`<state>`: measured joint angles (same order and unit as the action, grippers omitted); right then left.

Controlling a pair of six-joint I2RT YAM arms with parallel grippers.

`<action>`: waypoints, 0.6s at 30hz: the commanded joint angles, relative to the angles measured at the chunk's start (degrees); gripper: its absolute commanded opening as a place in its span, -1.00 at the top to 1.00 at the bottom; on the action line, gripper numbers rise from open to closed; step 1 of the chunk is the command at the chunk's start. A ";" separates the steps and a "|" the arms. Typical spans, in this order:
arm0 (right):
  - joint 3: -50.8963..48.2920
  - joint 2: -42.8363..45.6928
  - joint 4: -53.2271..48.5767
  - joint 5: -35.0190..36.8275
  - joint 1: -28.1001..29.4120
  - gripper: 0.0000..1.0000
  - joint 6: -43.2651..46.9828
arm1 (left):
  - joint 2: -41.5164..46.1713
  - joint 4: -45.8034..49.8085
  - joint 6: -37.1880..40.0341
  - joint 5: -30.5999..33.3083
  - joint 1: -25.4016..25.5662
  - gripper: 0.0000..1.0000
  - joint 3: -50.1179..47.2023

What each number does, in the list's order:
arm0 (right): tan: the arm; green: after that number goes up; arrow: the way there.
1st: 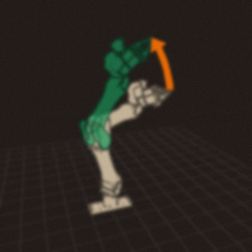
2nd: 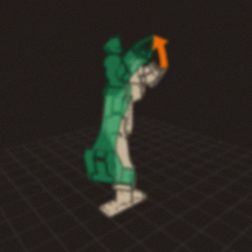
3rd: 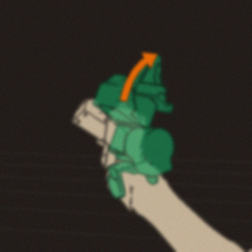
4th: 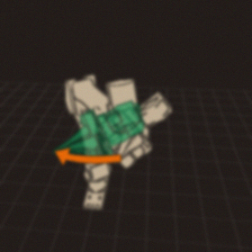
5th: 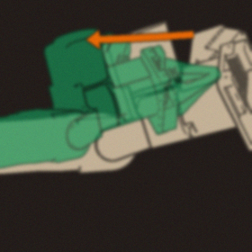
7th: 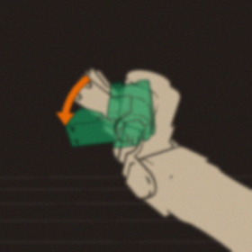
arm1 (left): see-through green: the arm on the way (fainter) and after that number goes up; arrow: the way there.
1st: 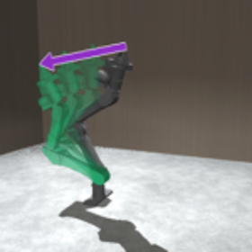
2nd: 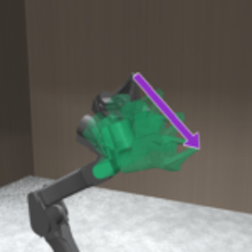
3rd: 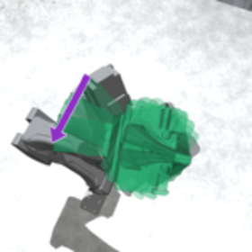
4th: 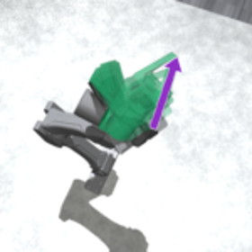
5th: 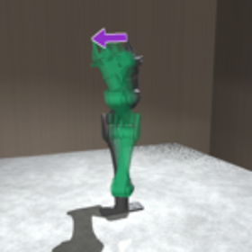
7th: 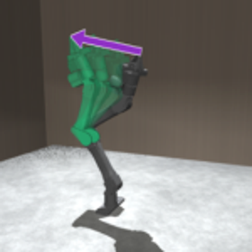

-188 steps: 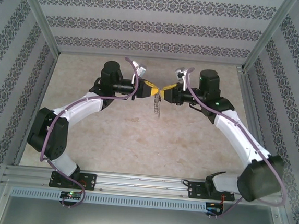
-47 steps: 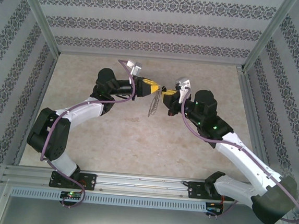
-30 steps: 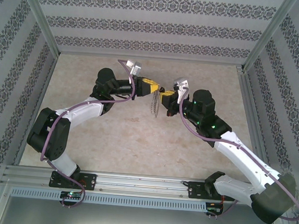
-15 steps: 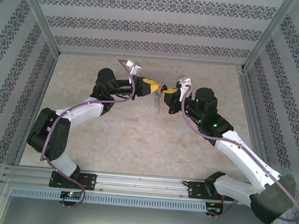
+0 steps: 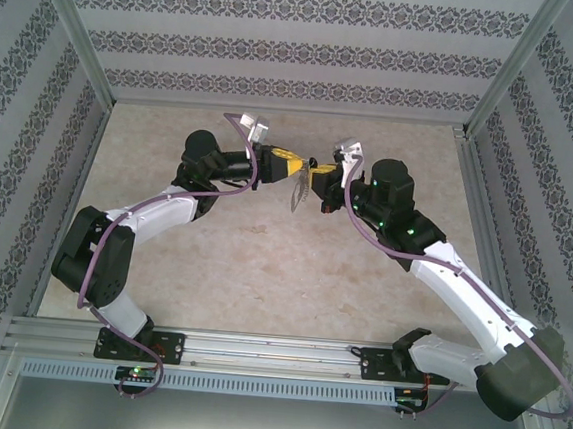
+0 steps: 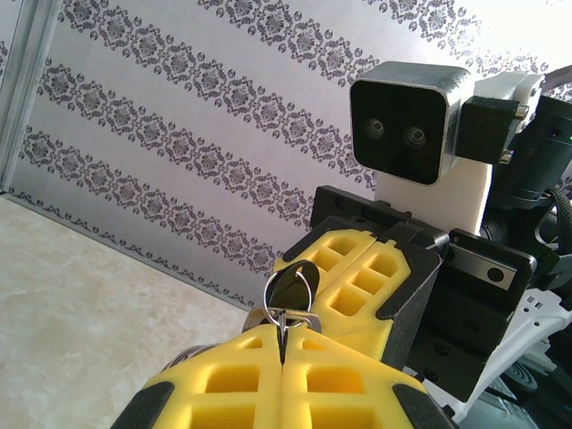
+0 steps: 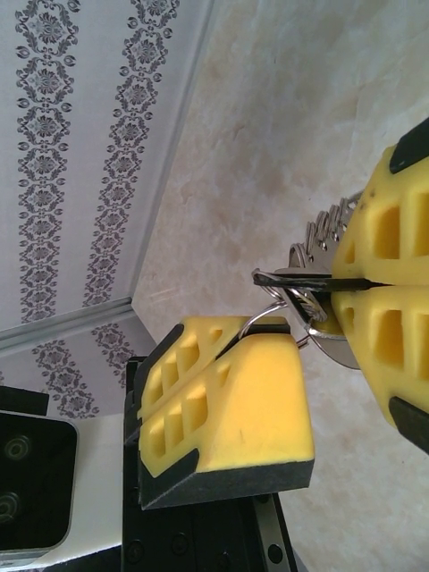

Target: Put the keys on the keyring

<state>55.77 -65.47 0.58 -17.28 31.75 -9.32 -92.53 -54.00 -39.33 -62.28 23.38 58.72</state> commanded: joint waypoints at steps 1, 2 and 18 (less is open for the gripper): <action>1.47 0.31 1.71 -0.87 0.92 1.00 1.59 | 0.92 -2.80 -0.18 -1.10 0.36 1.00 0.17; 0.88 0.61 1.79 -0.68 0.55 1.00 1.52 | 1.02 -2.60 -0.11 -1.17 0.36 1.00 0.26; -4.26 1.19 4.67 -1.66 1.35 1.00 -1.31 | 0.60 -2.78 -0.33 -1.00 0.41 1.00 0.70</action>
<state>52.25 -63.90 2.66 -17.67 32.03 -9.54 -92.53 -54.00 -39.33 -62.52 23.57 58.72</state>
